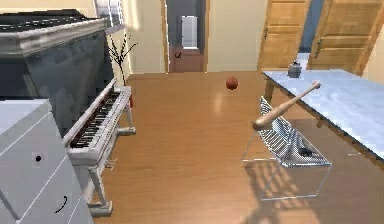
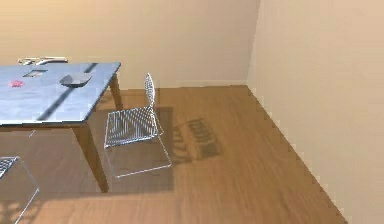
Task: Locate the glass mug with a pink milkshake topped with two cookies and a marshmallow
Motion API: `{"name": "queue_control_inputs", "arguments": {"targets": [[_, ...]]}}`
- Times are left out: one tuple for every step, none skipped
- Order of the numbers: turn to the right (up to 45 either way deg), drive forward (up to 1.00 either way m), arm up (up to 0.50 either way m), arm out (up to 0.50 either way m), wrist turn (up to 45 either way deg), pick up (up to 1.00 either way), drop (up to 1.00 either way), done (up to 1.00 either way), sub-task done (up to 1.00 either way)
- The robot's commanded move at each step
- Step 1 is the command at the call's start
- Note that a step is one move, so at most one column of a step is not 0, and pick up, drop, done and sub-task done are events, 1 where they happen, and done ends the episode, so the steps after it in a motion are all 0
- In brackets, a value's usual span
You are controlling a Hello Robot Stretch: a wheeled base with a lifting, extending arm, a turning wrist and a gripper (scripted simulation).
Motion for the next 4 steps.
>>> {"name": "queue_control_inputs", "arguments": {"targets": [[0.0,1.00,0.00,0.00,0.0,0.00,0.00,0.00,0.00],[3.0,0.00,0.00,0.00,0.0,0.00,0.00,0.00,0.00],[0.0,0.25,0.00,0.00,0.0,0.00,0.00,0.00,0.00],[27.0,0.00,0.00,0.00,0.0,0.00,0.00,0.00,0.00]]}}
